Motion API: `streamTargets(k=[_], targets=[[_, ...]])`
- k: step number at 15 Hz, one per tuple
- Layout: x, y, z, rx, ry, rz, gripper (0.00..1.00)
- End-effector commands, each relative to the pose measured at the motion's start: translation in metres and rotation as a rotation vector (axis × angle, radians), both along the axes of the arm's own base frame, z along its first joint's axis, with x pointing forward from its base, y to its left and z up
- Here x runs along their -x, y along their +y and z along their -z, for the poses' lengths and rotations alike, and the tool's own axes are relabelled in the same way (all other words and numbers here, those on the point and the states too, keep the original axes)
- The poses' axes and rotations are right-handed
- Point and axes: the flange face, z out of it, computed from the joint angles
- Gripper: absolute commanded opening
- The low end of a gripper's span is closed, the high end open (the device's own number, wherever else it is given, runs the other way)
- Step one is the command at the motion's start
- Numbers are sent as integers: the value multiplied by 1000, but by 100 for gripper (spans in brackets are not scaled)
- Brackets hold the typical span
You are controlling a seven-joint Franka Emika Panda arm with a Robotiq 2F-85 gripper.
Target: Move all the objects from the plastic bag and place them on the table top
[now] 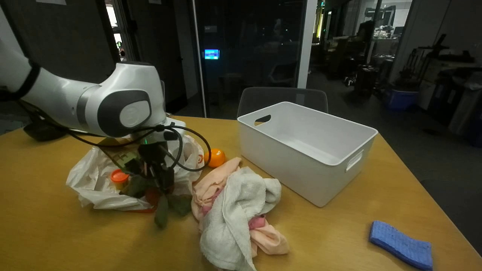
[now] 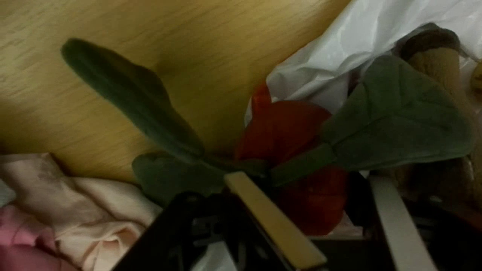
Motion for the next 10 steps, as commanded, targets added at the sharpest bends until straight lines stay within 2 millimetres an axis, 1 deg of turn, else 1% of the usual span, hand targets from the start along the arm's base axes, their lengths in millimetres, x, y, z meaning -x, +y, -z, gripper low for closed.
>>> streamTargets(k=[1, 2, 3, 4, 5, 6, 7, 8, 9, 10], targets=[[3, 2, -13, 6, -21, -3, 27], [4, 3, -16, -3, -22, -1, 21], [8, 6, -22, -14, -23, -3, 13], [11, 7, -27, -19, -17, 0, 12], [17, 9, -36, -31, 3, 3, 10], [23, 11, -43, -42, 23, 5, 10], [31, 12, -53, -71, 66, 8, 10], [38, 12, -61, -87, 107, 22, 8], [52, 9, -69, -73, 145, 62, 10], [60, 6, -78, -43, 159, 89, 10]])
